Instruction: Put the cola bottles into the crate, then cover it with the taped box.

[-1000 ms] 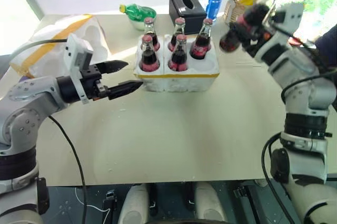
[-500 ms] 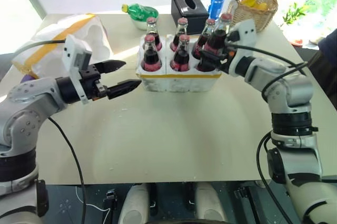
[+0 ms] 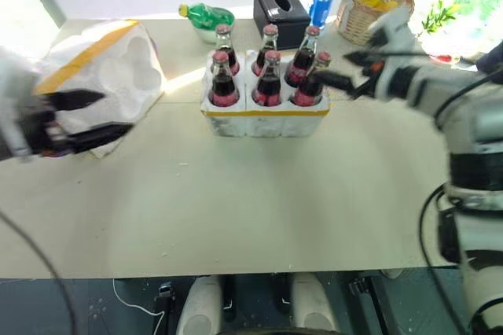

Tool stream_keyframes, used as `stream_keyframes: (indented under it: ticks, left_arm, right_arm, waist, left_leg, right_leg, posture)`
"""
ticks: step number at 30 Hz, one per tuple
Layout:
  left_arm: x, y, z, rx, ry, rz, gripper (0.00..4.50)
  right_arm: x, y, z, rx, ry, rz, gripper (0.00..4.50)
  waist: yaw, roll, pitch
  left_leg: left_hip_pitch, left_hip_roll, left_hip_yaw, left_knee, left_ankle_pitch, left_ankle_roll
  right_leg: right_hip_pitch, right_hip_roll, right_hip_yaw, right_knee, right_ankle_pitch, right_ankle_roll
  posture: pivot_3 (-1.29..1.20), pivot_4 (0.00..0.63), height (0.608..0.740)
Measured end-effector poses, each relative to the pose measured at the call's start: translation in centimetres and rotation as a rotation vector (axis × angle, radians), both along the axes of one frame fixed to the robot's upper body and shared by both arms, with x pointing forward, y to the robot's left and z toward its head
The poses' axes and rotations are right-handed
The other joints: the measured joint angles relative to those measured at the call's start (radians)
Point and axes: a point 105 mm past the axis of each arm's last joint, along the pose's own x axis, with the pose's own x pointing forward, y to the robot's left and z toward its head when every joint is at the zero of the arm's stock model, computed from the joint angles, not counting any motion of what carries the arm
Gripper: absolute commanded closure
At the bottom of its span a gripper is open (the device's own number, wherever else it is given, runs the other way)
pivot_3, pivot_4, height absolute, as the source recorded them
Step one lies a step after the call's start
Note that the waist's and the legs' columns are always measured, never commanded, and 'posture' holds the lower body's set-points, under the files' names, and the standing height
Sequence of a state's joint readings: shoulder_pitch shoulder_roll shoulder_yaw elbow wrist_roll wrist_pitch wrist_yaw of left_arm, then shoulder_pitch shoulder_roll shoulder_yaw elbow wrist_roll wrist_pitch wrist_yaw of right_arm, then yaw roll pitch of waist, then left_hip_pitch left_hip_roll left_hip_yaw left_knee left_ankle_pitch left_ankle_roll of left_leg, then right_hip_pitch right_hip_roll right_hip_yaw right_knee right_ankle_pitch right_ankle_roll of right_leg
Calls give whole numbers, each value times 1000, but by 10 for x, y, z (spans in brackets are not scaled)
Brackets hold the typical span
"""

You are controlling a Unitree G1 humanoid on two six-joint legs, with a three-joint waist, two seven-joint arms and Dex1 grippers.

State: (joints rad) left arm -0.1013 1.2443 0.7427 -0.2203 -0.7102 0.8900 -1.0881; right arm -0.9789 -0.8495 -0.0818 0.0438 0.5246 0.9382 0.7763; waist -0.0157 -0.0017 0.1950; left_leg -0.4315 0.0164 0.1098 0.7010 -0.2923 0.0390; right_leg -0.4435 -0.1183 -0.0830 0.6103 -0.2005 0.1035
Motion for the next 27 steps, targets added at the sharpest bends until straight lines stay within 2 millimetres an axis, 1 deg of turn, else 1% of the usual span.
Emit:
stream_keyframes:
  ticks: [1, 2, 4, 6, 8, 11, 14, 15, 17, 19, 21, 23, 24, 27]
  left_arm:
    - [-3, 16, 3, 21, 5, 43, 0]
    - [-5, 32, 8, 38, 5, 88, 0]
    - [-8, 62, 18, 76, 10, 166, 0]
    - [-10, 83, 24, 127, 13, 218, 0]
    - [-8, 101, 25, 173, 31, 255, 0]
    - [3, 119, 13, 235, 76, 276, 0]
    - [18, 125, -7, 263, 167, 251, 0]
    - [23, 124, -14, 267, 196, 238, 0]
    - [41, 120, -27, 269, 248, 214, 0]
    - [53, 116, -35, 275, 281, 205, 0]
    - [60, 115, -41, 288, 307, 204, 0]
    - [69, 110, -44, 286, 308, 203, 0]
    - [75, 108, -50, 285, 314, 205, 0]
    - [81, 106, -64, 298, 347, 217, 0]
  right_arm:
    - [-8, -4, 10, -9, -20, 33, 10]
    - [-16, -8, 16, -22, -26, 67, 10]
    - [-25, -9, 19, -50, -20, 126, 10]
    - [-30, -7, 17, -66, -7, 177, 10]
    - [-35, -1, 14, -77, 8, 232, 10]
    - [-44, 13, 12, -69, 15, 333, 10]
    - [-49, 21, 10, -67, 15, 386, 10]
    - [-50, 22, 10, -66, 16, 392, 10]
    - [-51, 23, 8, -65, 25, 392, 10]
    - [-53, 26, 7, -64, 27, 400, 10]
    - [-55, 27, 7, -65, 24, 398, 10]
    - [-57, 25, 4, -59, 26, 381, 10]
    - [-58, 25, 1, -53, 36, 370, 10]
    - [-61, 24, -1, -45, 38, 349, 10]
  waist:
    - [1, 0, 0]
    - [1, -1, 0]
    - [-1, -1, -1]
    - [-4, -1, -1]
    - [-5, 0, 0]
    - [-1, 0, -1]
    - [7, -1, -1]
    - [9, -2, -1]
    - [15, -5, -2]
    - [15, -7, -3]
    - [8, -9, -3]
    - [7, -9, -3]
    - [6, -9, -3]
    - [2, -10, -3]
  left_leg:
    - [1, 0, 0, -2, 0, -1]
    - [3, 0, 1, -2, 0, -1]
    - [5, 0, 1, -4, 1, -2]
    - [5, 1, 2, -4, 1, -2]
    - [5, 2, 3, -4, 1, -2]
    - [5, 2, 4, -4, 1, -2]
    - [3, 0, 7, -3, 1, -2]
    - [3, 0, 8, -3, 1, -2]
    - [3, -1, 8, -2, 1, -1]
    - [3, -1, 8, -2, 1, -1]
    - [3, -1, 8, -2, 1, 0]
    - [3, 0, 8, -2, 0, 0]
    - [3, 0, 8, -2, 0, 0]
    - [3, 1, 7, -2, 0, 0]
  right_leg:
    - [0, 0, 0, 0, -1, -1]
    - [1, 0, 0, 0, -2, -3]
    - [0, 0, -1, 1, -3, -5]
    - [0, 0, 0, 3, -3, -6]
    - [-2, -1, 0, 3, -4, -7]
    - [-2, 0, 0, 5, -3, -6]
    - [-2, 0, 0, 5, -3, -6]
    - [-2, 0, 0, 5, -3, -5]
    - [-1, 0, -1, 6, -2, -5]
    - [0, 0, -1, 7, -2, -4]
    - [0, 0, -1, 6, -2, -4]
    - [0, 0, -1, 6, -2, -4]
    - [0, 0, -1, 6, -2, -4]
    - [-1, 0, -1, 6, -2, -4]
  posture:
    - [0, 150, 740]
    - [0, 150, 740]
    - [0, 150, 740]
    - [0, 150, 740]
    - [0, 150, 740]
    - [0, 150, 740]
    - [0, 150, 740]
    - [0, 150, 740]
    - [0, 150, 740]
    - [0, 150, 740]
    - [0, 150, 740]
    - [0, 150, 740]
    - [0, 150, 740]
    - [0, 150, 740]
